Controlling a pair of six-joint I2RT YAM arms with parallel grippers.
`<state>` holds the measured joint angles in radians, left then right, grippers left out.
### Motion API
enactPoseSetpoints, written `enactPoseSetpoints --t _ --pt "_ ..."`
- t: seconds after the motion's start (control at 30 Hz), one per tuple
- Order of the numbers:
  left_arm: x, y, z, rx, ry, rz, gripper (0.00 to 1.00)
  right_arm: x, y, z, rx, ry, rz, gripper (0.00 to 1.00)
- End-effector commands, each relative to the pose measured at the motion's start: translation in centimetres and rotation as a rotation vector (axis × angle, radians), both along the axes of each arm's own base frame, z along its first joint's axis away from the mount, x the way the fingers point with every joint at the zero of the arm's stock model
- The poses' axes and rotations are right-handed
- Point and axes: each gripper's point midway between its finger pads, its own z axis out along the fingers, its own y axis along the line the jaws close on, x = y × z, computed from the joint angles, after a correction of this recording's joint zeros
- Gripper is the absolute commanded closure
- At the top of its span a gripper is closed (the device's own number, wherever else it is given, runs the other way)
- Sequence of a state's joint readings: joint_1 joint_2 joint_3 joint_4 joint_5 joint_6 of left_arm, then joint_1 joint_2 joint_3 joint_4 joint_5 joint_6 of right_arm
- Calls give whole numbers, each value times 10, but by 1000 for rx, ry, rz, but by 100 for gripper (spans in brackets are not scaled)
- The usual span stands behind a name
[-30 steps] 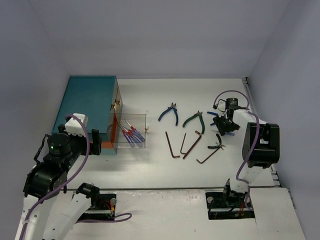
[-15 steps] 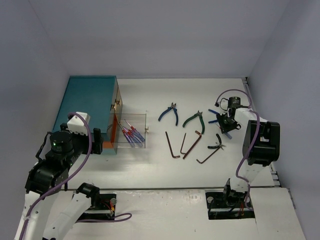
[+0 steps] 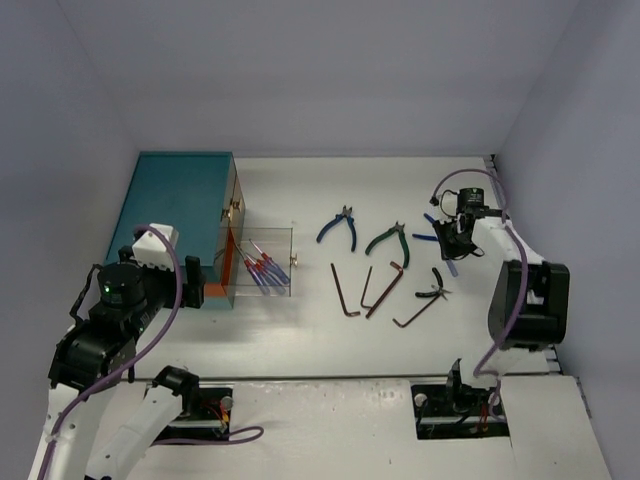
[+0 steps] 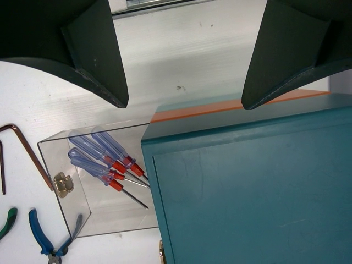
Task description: Sort the tools into containers
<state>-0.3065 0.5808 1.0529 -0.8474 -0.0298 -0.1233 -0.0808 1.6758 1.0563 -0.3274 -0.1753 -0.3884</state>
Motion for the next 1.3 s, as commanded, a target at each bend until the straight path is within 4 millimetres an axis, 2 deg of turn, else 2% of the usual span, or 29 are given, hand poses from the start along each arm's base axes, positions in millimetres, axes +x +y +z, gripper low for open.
enactPoseSetpoints --t 0.0,0.07,0.1,0.13,0.17,0.23,0.3,0.33,0.43,0.53,0.57,0.63,0.7,0.8,0.9,0.97,1.13,1.27 --pt "14 3 39 -22 -111 38 19 36 38 120 14 -311 50 100" --pt "15 10 47 -23 -125 89 19 41 95 158 50 -403 124 100" --pt "16 10 47 -23 -124 93 19 46 101 172 73 -433 104 100" --pt "17 14 50 -27 -123 119 19 46 138 198 142 -483 130 100" --pt "17 16 51 -28 -122 136 19 45 166 212 189 -506 152 100" --pt "18 20 54 -28 -123 165 19 37 221 233 276 -526 203 100" --pt "20 24 58 -28 -127 192 19 18 291 246 368 -512 278 100" --pt "20 25 60 -30 -128 201 19 4 319 248 394 -503 328 100" --pt "20 28 62 -30 -129 223 19 -14 393 237 455 -442 392 100" --pt "20 31 65 -31 -130 243 19 -27 440 214 482 -380 419 100" --pt "20 32 67 -30 -131 250 19 -33 457 198 481 -351 429 100" --pt "19 33 68 -34 -132 257 19 -34 472 189 480 -344 413 99" --pt "19 34 68 -38 -132 267 19 -33 479 175 474 -331 388 95" --pt "20 33 66 -43 -124 269 19 -34 487 162 476 -311 380 84" --pt "23 31 62 -45 -108 266 19 -36 489 163 475 -318 399 71" --pt "27 28 59 -44 -92 260 19 -37 485 176 476 -345 411 64" --pt "41 15 59 -56 -54 221 19 -26 449 207 429 -455 361 49" --pt "54 6 56 -62 -16 204 19 -18 410 209 360 -499 291 47"
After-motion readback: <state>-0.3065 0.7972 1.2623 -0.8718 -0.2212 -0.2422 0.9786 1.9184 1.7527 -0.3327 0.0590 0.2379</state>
